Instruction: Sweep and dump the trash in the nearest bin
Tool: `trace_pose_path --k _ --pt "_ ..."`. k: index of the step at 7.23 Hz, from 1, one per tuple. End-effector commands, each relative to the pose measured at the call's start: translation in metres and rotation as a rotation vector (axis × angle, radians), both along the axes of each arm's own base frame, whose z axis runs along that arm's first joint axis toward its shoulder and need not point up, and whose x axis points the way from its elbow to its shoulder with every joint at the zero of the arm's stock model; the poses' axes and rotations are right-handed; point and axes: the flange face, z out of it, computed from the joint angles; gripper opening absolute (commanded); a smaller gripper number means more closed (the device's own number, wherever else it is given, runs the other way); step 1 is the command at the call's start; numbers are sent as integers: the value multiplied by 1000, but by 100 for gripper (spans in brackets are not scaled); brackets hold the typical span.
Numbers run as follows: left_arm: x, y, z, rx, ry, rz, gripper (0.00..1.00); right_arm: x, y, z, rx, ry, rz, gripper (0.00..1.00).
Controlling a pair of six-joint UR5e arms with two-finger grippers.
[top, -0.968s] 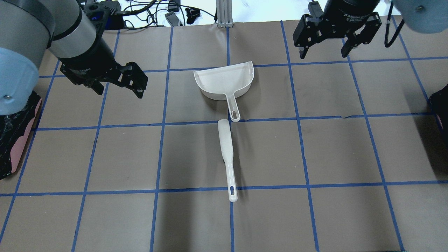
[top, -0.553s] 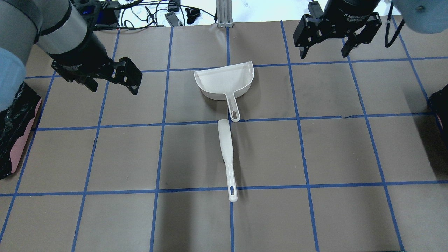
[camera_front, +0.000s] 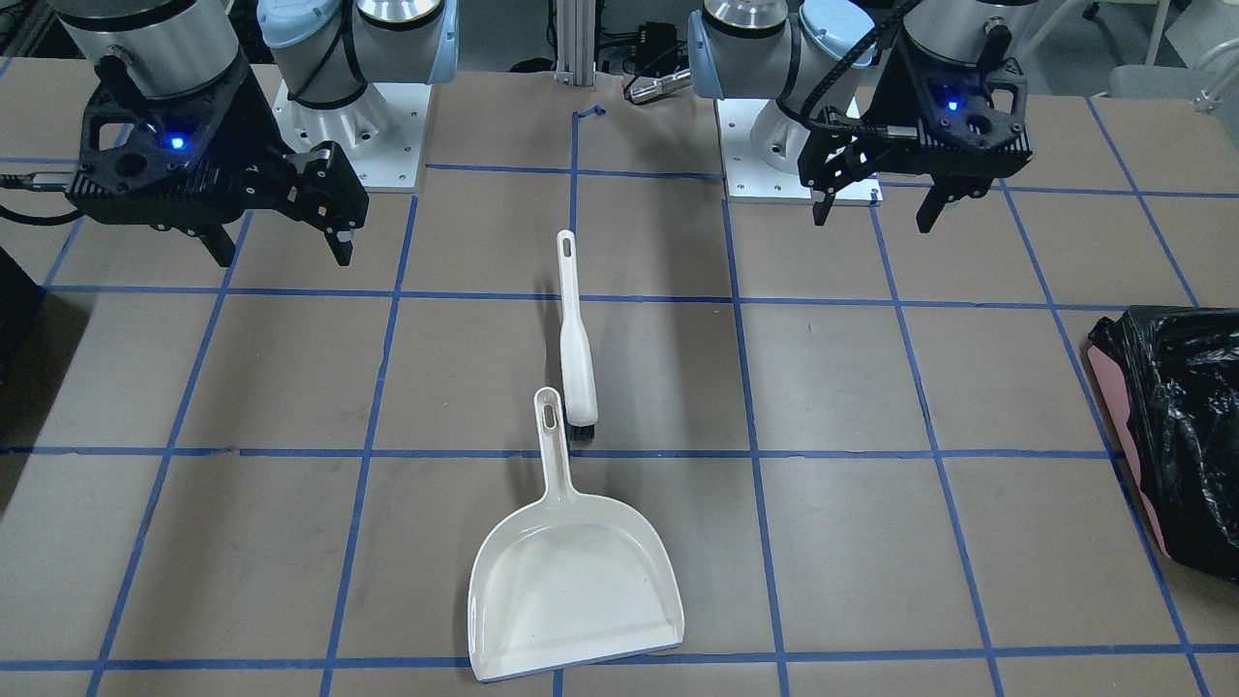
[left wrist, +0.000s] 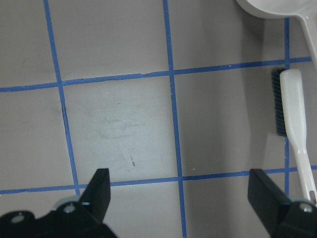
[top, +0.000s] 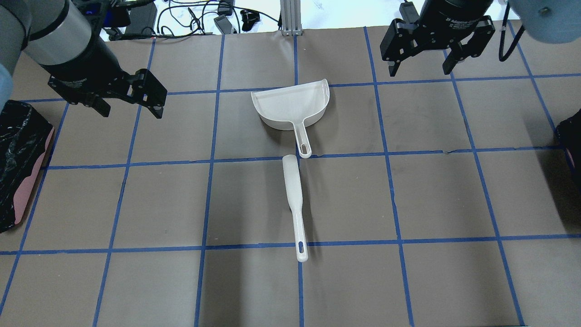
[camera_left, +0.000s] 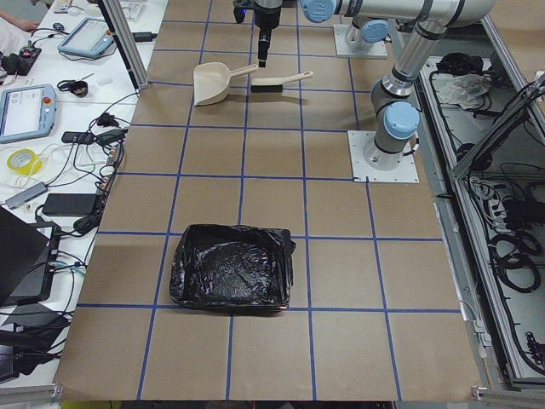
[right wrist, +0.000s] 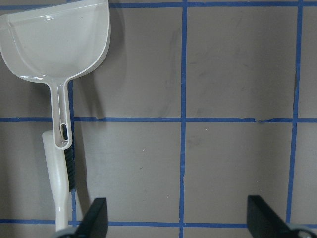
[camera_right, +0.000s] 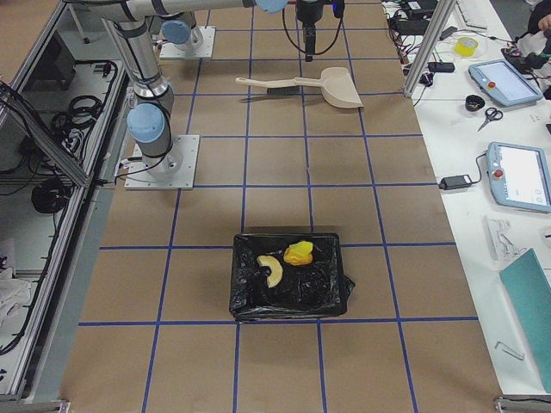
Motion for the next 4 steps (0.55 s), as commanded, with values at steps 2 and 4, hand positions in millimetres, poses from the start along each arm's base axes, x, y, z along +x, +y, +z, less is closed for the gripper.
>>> trace_pose_path --k 2,4 --pt "1 -1 -6 5 8 5 100 0 2 2 -3 0 1 100" --pt "2 -1 -4 2 5 7 100 0 2 2 -3 -1 1 100"
